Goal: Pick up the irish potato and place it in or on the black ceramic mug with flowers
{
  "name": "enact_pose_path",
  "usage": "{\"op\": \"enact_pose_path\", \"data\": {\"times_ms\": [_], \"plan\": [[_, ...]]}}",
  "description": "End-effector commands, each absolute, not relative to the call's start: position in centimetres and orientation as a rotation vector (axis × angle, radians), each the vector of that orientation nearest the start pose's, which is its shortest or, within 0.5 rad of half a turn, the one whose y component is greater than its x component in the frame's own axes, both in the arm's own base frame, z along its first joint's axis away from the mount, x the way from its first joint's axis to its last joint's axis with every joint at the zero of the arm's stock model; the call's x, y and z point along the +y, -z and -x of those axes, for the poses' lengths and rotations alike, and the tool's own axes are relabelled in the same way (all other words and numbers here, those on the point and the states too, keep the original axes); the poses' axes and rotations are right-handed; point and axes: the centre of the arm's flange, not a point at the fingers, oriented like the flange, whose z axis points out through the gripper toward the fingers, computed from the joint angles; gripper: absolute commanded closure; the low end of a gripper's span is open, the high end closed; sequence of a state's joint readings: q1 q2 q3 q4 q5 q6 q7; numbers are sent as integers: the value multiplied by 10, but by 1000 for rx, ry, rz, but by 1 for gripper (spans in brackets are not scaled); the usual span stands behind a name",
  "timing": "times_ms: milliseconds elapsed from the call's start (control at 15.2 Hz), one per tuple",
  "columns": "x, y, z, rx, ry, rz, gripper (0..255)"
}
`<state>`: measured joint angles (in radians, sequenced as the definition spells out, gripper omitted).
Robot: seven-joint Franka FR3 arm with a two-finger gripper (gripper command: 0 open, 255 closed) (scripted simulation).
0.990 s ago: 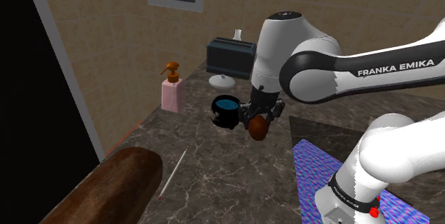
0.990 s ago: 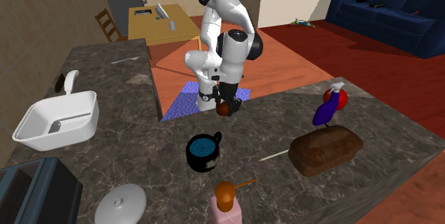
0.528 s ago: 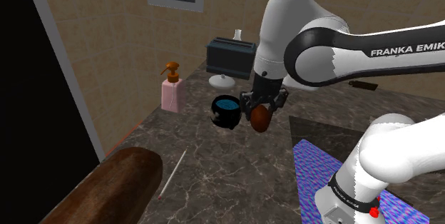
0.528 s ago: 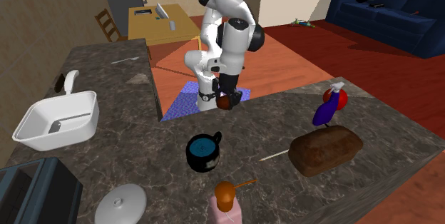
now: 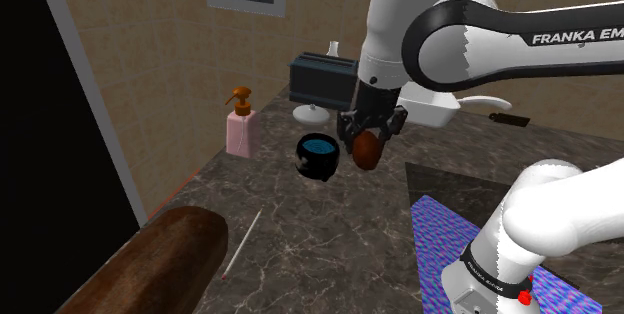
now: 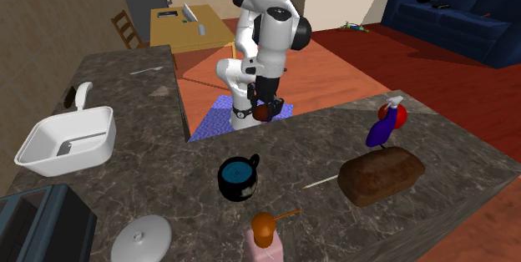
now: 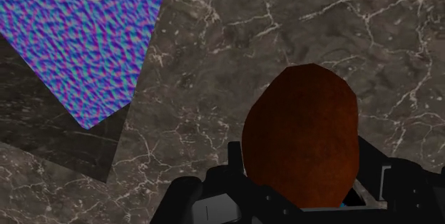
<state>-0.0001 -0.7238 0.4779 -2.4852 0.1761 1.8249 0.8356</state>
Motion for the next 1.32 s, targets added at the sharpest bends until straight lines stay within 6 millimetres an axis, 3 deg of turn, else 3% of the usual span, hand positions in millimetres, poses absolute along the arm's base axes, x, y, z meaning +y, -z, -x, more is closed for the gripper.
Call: {"op": "enact_pose_path", "data": {"times_ms": [0,792,1254], "plan": [[187,-502,-322,816,143,3142,255],[156,-507,-479,816,143,3142,255],[156,-470,-479,816,143,3142,255]]}}
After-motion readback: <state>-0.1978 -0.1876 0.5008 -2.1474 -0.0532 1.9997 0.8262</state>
